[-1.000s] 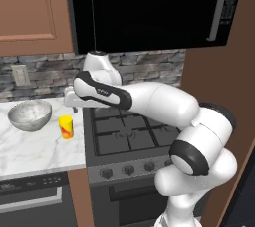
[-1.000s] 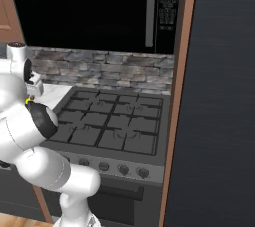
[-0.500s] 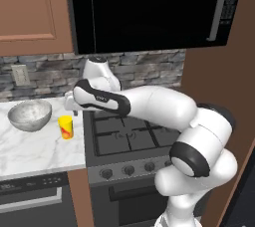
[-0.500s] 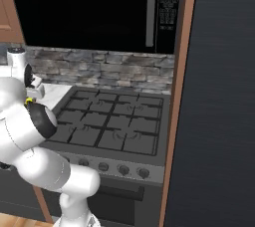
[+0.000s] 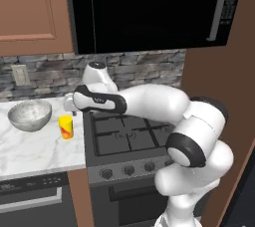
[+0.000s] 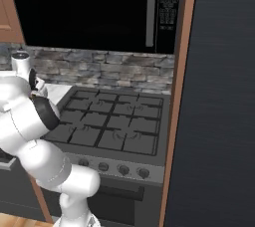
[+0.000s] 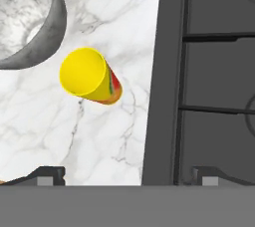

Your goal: Pick the cup and bowl from the counter and place them on the counter next to the sink.

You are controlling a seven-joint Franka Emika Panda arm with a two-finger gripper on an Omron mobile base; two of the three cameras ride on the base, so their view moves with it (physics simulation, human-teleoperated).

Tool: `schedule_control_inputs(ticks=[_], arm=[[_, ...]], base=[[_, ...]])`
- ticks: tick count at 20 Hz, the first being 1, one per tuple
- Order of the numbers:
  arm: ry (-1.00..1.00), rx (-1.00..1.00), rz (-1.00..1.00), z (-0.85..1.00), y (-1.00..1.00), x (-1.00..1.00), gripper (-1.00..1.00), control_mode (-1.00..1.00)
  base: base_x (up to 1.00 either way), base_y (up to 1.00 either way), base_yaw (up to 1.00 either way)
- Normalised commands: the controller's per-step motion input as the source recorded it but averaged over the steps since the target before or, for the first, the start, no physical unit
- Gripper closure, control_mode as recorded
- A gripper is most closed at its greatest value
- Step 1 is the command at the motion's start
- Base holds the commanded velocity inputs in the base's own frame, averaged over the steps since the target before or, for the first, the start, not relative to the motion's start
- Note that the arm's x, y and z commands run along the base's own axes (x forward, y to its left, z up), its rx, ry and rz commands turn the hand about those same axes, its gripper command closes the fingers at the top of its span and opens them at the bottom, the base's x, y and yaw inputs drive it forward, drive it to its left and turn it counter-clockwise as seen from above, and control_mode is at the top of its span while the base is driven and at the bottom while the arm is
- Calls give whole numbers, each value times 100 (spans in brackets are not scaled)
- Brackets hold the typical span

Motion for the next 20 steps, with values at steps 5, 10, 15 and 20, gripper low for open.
schedule_control_inputs(ticks=[5,10,15,20], arm=[[13,0,-4,0,43,38,-100,-100],[4,0,-5,-1,40,26,-100,-100],[0,-2,-5,-2,17,7,-100,-100],[0,-4,-5,0,0,0,-100,-100]], base=[[0,0,0],[0,0,0],[0,0,0],[0,0,0]])
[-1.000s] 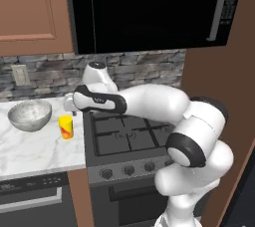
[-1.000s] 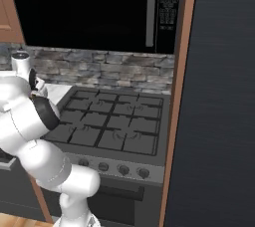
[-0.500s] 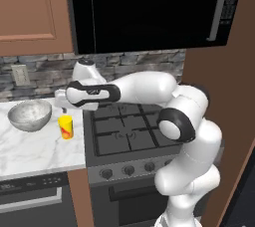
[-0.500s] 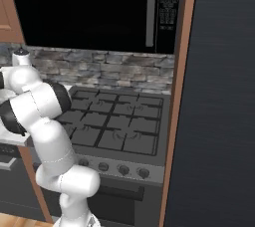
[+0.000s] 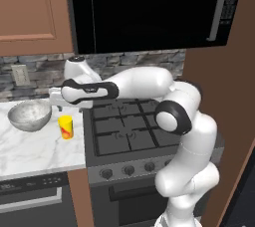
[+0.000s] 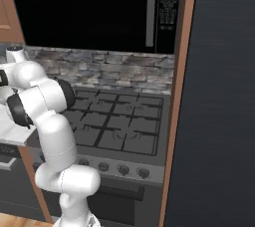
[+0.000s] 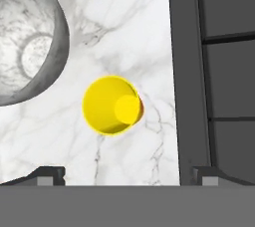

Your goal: Pick the cup and bowl from the counter and place them on the counter next to the sink.

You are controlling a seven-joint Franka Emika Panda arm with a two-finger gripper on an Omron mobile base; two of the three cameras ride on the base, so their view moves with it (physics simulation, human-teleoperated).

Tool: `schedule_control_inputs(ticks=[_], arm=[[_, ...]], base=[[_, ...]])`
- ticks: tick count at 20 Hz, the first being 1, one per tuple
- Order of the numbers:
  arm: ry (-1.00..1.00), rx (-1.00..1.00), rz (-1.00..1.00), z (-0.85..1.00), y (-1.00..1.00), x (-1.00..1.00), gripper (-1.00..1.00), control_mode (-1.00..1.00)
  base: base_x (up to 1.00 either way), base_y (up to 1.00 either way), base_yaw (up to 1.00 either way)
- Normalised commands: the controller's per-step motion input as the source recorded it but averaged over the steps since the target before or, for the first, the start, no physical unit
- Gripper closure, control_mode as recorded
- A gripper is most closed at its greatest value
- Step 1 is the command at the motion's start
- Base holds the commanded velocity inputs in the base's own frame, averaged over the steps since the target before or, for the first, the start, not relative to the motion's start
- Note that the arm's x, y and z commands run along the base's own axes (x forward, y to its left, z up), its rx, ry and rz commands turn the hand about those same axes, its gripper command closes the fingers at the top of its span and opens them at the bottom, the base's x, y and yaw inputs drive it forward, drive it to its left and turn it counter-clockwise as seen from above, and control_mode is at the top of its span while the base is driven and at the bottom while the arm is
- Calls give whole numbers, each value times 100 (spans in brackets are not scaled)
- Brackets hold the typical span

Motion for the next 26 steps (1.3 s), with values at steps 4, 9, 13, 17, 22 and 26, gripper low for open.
schedule_control_inputs(ticks=[4,9,13,17,22,26], arm=[[0,-4,-7,-5,0,0,-100,-100],[0,-2,-6,-14,0,2,-100,-100],[1,0,-4,-26,0,15,-100,-100],[6,0,-3,-28,0,20,-100,-100],[6,0,-3,-14,0,18,-100,-100],[7,0,-3,-9,0,22,-100,-100]], base=[[0,0,0],[0,0,0],[0,0,0],[0,0,0],[0,0,0],[0,0,0]])
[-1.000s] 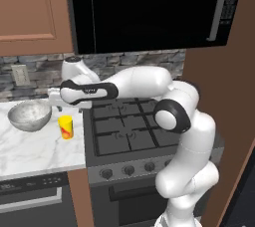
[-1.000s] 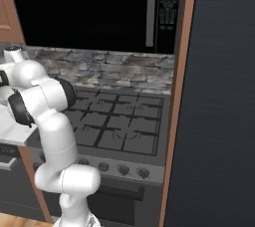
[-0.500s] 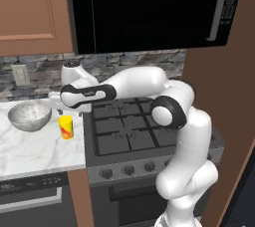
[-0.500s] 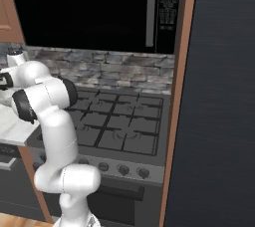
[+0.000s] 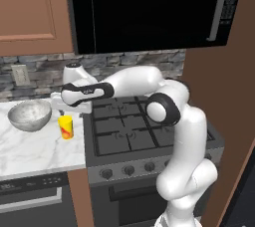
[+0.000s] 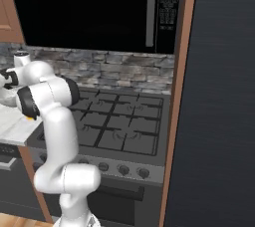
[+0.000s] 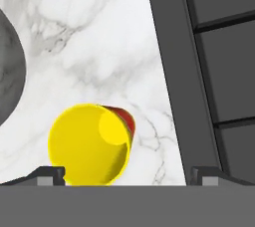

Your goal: Pick the cup and bowl from the counter and place them on the counter next to the sink.

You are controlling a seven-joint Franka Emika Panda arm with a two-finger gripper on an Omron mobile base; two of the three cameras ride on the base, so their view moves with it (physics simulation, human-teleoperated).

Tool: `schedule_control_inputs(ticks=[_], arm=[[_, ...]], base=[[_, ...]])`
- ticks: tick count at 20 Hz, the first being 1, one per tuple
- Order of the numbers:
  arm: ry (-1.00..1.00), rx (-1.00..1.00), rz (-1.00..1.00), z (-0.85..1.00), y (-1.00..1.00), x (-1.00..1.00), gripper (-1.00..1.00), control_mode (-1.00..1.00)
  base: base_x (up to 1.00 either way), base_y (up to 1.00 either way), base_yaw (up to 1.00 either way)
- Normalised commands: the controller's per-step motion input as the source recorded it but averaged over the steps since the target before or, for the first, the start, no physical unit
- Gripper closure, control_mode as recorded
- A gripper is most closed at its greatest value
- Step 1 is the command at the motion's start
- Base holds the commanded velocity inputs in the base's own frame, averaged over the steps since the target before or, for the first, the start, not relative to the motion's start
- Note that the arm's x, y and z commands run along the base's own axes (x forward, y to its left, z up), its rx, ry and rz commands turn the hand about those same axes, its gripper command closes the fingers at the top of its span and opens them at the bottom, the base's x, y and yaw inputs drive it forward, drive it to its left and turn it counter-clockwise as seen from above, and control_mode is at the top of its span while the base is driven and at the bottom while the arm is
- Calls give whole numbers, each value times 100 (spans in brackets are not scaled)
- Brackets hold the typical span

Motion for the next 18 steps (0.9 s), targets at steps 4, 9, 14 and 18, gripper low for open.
schedule_control_inputs(ticks=[4,9,14,18], arm=[[8,-1,-3,-3,0,18,-100,-100],[9,-2,-3,-3,0,11,-100,-100],[6,-2,-2,-3,0,0,-100,-100],[4,-2,-2,-9,1,0,-100,-100]], base=[[0,0,0],[0,0,0],[0,0,0],[0,0,0]])
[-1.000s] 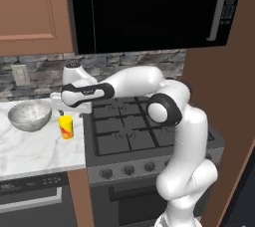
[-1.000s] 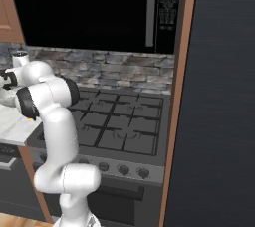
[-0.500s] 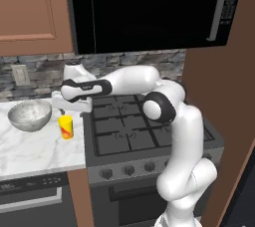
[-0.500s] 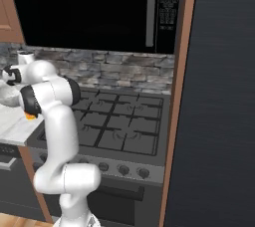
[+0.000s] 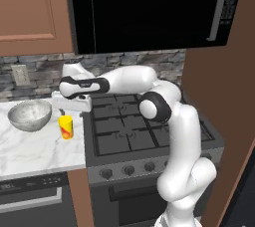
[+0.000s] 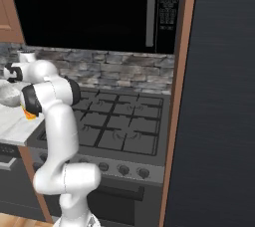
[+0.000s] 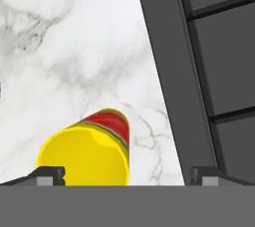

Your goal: Pick the cup and bowl from the counter and place them on the counter next to the sink.

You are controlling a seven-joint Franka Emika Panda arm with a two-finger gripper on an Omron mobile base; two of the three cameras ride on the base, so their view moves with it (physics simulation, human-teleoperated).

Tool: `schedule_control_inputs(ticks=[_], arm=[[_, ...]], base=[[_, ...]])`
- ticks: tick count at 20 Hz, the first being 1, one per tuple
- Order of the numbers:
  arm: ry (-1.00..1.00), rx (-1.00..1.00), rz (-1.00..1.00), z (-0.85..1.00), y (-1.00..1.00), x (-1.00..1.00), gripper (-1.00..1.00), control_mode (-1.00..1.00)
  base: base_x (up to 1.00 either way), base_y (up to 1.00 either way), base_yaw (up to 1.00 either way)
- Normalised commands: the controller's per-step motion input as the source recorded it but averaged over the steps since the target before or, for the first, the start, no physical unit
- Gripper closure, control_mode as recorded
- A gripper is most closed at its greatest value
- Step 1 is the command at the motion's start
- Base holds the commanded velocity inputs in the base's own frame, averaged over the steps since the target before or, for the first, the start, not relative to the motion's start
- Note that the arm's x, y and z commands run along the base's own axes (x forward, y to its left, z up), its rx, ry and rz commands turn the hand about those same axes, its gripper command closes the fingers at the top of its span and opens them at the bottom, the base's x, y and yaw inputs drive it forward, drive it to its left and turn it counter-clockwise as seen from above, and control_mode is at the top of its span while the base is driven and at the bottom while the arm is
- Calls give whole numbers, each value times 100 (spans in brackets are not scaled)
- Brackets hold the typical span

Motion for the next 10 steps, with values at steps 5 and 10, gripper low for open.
schedule_control_inputs(ticks=[5,10], arm=[[2,-1,-2,-16,0,0,-100,-100],[0,-1,-2,-19,2,0,-100,-100]], base=[[0,0,0],[0,0,0]])
